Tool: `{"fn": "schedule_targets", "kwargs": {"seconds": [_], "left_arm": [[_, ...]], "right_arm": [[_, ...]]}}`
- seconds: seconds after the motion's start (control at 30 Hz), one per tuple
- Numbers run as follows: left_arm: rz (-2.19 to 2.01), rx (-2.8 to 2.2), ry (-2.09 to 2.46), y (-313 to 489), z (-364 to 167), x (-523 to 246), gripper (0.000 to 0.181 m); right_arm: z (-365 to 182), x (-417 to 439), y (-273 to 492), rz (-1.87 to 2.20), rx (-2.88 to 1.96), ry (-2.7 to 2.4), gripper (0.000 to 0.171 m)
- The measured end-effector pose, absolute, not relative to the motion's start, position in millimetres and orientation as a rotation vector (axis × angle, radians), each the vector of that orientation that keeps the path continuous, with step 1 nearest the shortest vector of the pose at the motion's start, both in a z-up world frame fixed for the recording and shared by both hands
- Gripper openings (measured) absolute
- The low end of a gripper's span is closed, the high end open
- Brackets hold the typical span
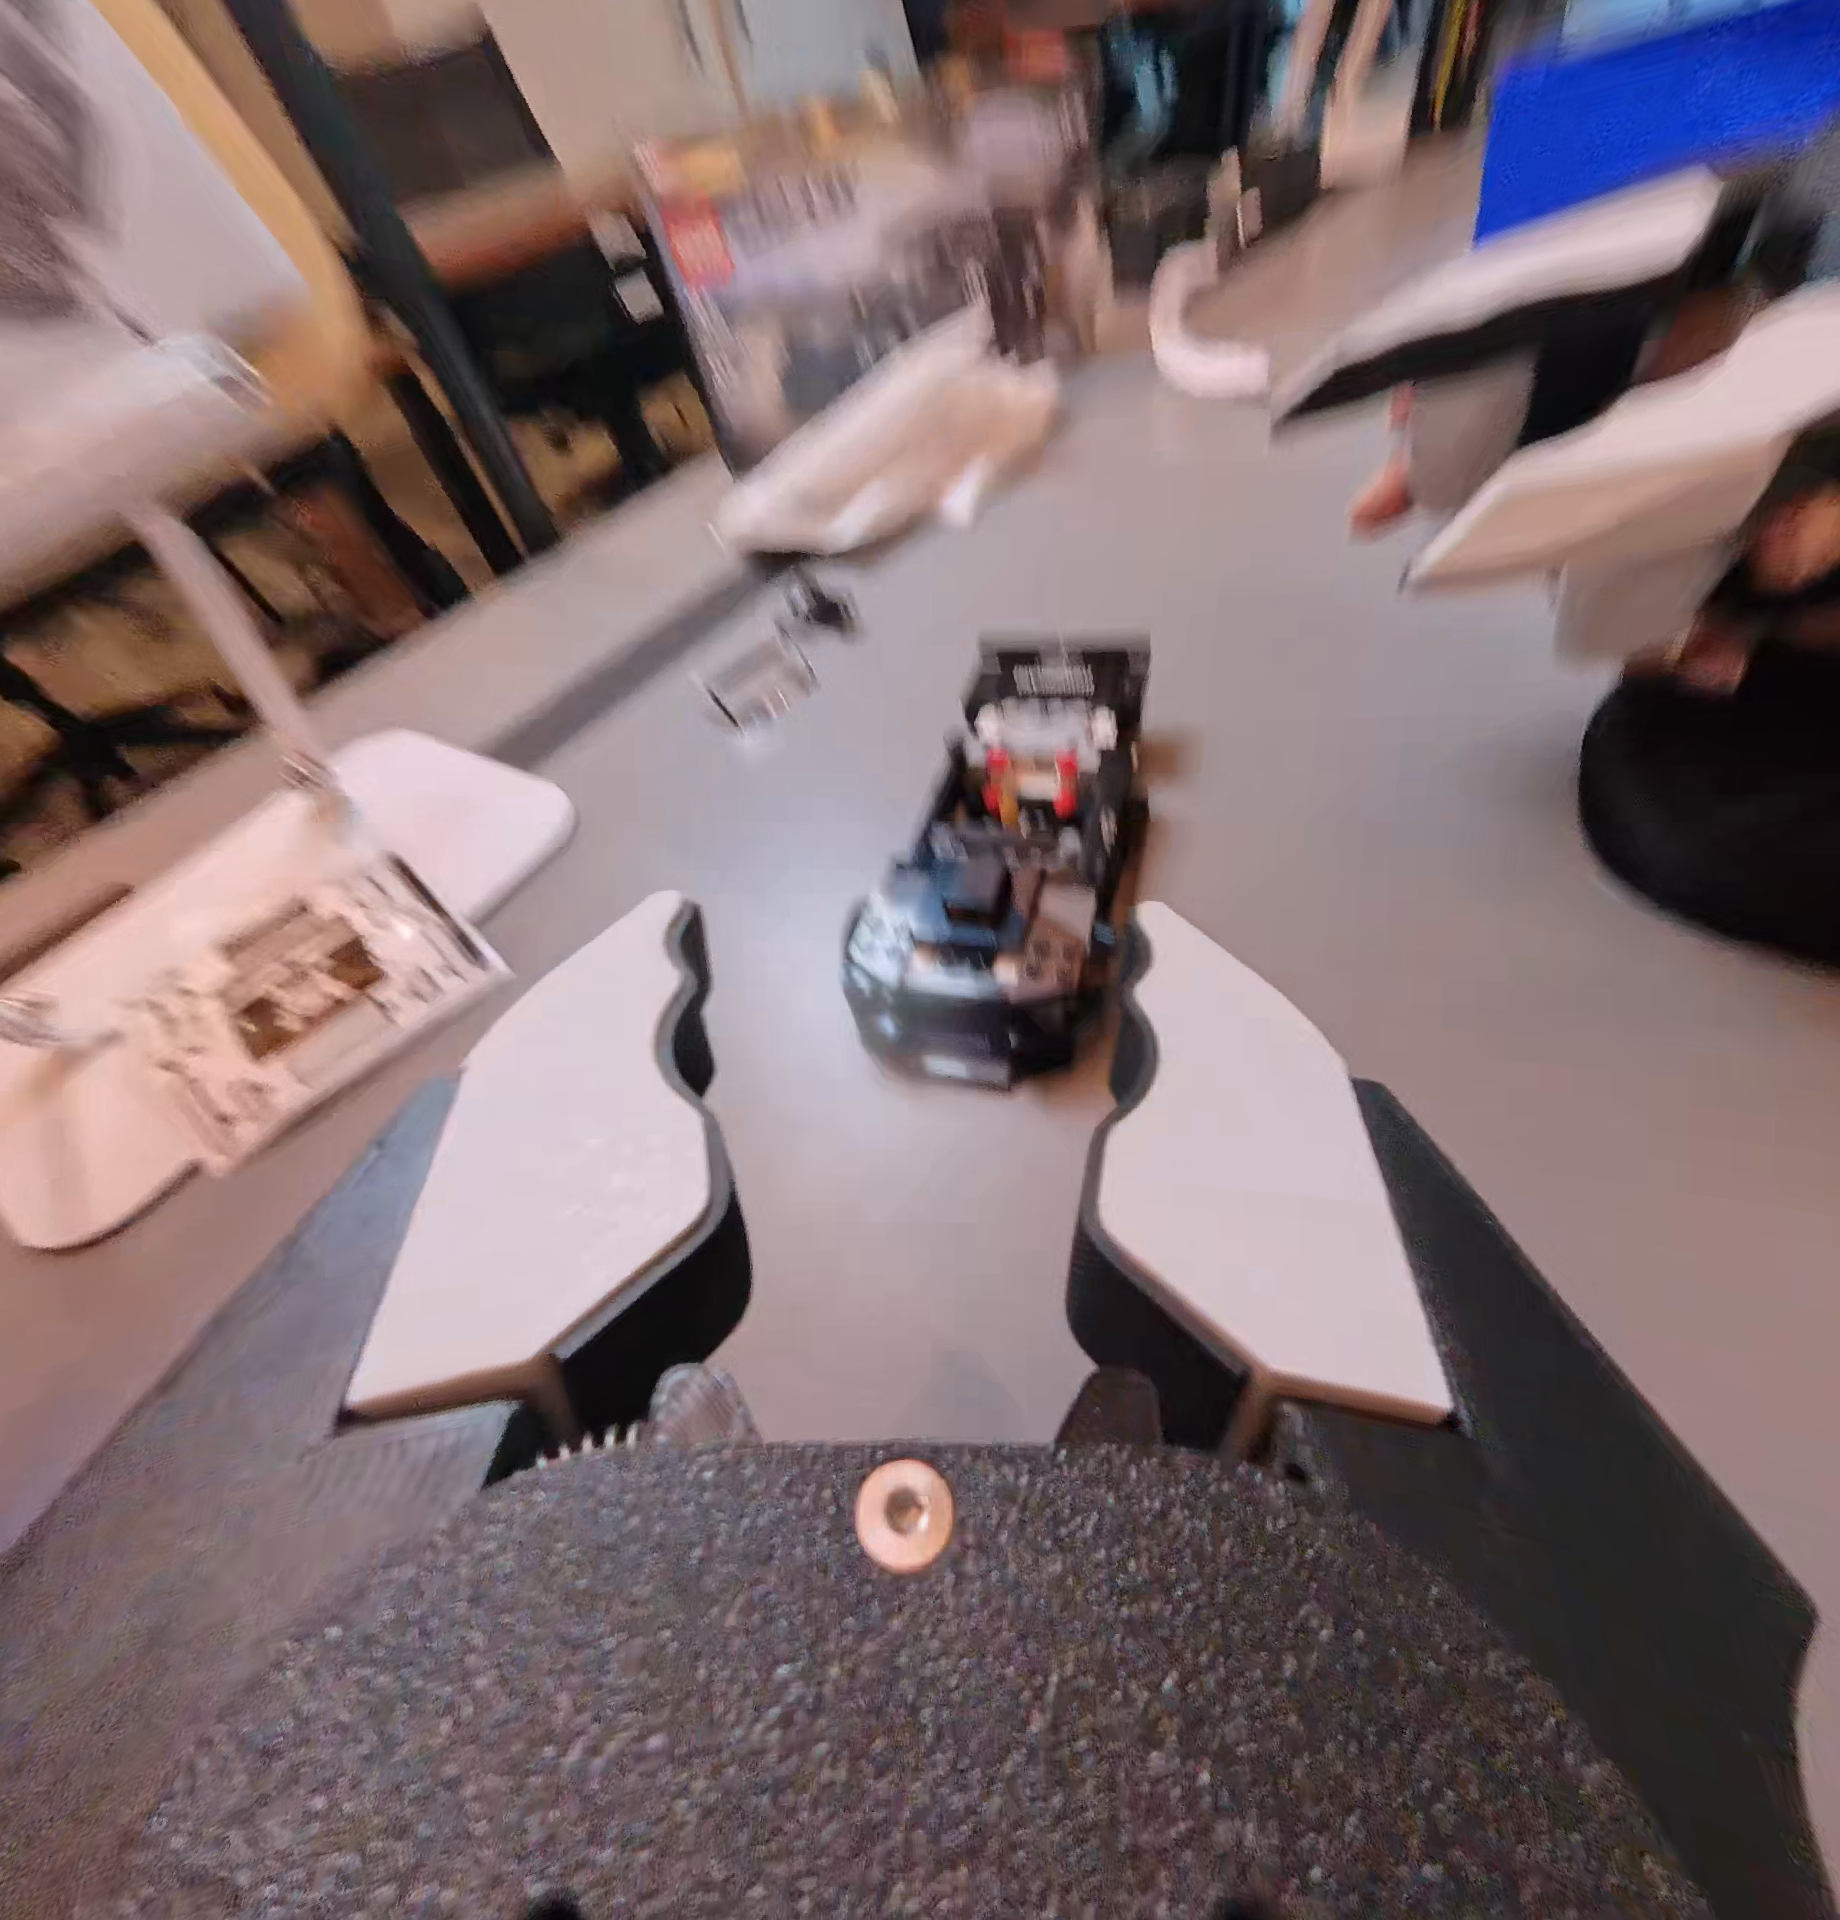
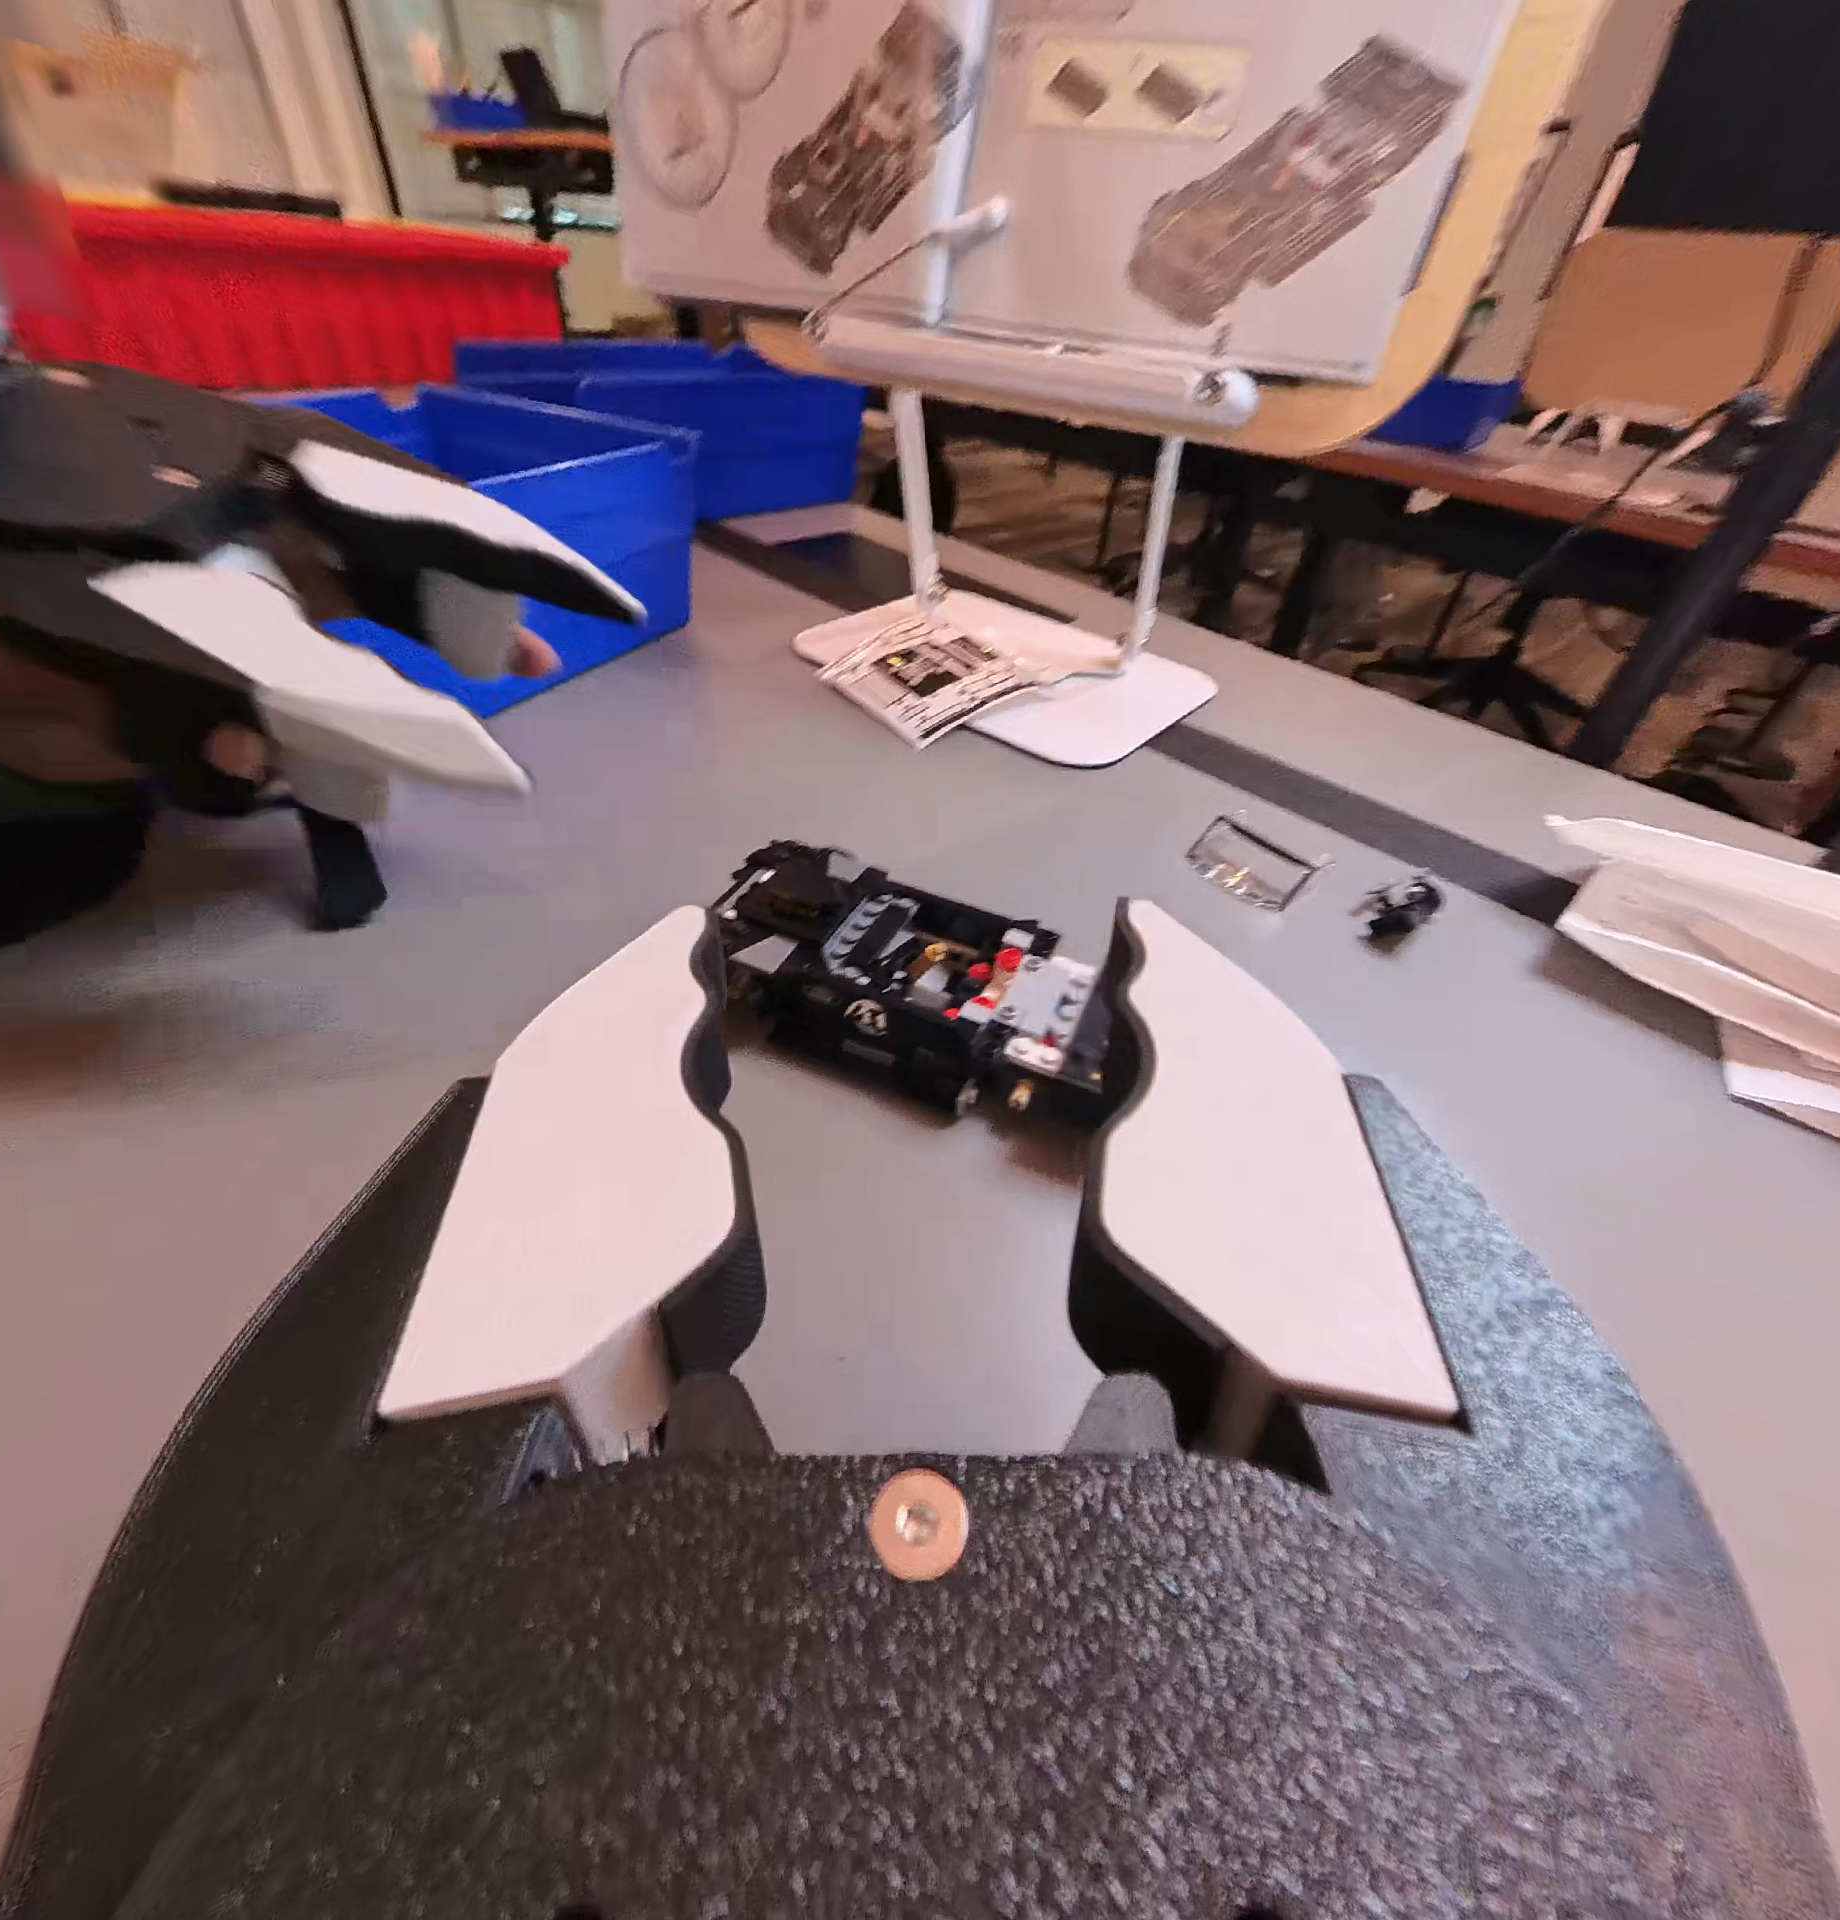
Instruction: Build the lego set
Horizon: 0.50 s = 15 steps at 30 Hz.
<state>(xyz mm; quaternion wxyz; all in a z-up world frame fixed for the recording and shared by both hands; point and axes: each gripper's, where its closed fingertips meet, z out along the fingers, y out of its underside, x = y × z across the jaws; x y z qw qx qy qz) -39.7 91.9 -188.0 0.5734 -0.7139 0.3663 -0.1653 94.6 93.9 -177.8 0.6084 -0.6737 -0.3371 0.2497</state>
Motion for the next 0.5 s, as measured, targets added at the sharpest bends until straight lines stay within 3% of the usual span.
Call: {"fn": "schedule_targets", "kwargs": {"seconds": [0.13,0.27,0.5], "left_arm": [[-0.387,-1.435,0.584,86.4,-109.4,-75.8,0.032],[-0.471,-1.387,0.447,85.1,-87.5,-101.8,0.029],[-0.385,-1.44,0.524,82.3,-101.3,-91.9,0.03]], "right_arm": [[-173.8,104.7,104.5,0.53,-1.547,-0.704,0.072],[-175.2,104.6,109.3,0.514,-1.547,-0.698,0.072],[-178.0,105.6,110.0,0.526,-1.558,-0.692,0.069]]}}
